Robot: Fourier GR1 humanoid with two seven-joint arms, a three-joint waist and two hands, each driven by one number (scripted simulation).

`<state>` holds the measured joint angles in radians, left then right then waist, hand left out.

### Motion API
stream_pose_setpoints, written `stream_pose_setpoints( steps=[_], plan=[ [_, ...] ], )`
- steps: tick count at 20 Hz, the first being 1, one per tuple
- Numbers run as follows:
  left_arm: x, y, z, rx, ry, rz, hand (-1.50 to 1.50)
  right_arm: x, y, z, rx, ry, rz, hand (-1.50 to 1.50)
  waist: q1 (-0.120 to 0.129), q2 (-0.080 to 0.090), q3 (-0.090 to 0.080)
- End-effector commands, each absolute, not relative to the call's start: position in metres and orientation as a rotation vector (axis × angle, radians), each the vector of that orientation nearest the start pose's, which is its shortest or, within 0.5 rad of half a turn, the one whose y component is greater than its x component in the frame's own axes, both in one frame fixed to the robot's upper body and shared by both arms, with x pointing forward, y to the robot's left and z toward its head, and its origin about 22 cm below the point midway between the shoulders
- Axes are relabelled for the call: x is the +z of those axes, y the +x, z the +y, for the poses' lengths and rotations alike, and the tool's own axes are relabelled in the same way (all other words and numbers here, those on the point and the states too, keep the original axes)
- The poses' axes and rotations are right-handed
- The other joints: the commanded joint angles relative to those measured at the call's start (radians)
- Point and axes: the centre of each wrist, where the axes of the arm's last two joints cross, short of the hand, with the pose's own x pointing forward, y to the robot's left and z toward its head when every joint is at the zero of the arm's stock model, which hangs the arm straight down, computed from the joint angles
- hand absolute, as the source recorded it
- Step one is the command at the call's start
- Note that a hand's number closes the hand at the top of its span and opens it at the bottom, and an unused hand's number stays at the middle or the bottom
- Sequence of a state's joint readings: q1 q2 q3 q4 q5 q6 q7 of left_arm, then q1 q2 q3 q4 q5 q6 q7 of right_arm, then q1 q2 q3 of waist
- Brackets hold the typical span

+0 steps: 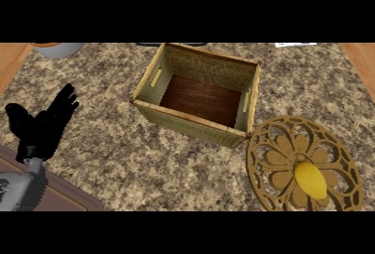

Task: Pick the lemon from the placemat and place it in the basket

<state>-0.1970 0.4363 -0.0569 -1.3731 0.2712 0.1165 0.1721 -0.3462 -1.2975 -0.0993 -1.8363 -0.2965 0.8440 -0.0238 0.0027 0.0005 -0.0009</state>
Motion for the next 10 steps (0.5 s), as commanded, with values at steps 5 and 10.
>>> stream_pose_setpoints(
  steps=[5,10],
  plan=[
    [0.043,0.297,0.323,-0.087,0.195,-1.379,0.00,0.301,0.246,-0.397,1.537,-0.094,-1.455,-1.50,-0.017,-0.002,0.002],
    [0.034,0.288,0.315,-0.066,0.189,-1.372,0.00,0.253,0.245,-0.409,1.448,-0.064,-1.554,-1.50,-0.014,0.000,0.004]
  ],
)
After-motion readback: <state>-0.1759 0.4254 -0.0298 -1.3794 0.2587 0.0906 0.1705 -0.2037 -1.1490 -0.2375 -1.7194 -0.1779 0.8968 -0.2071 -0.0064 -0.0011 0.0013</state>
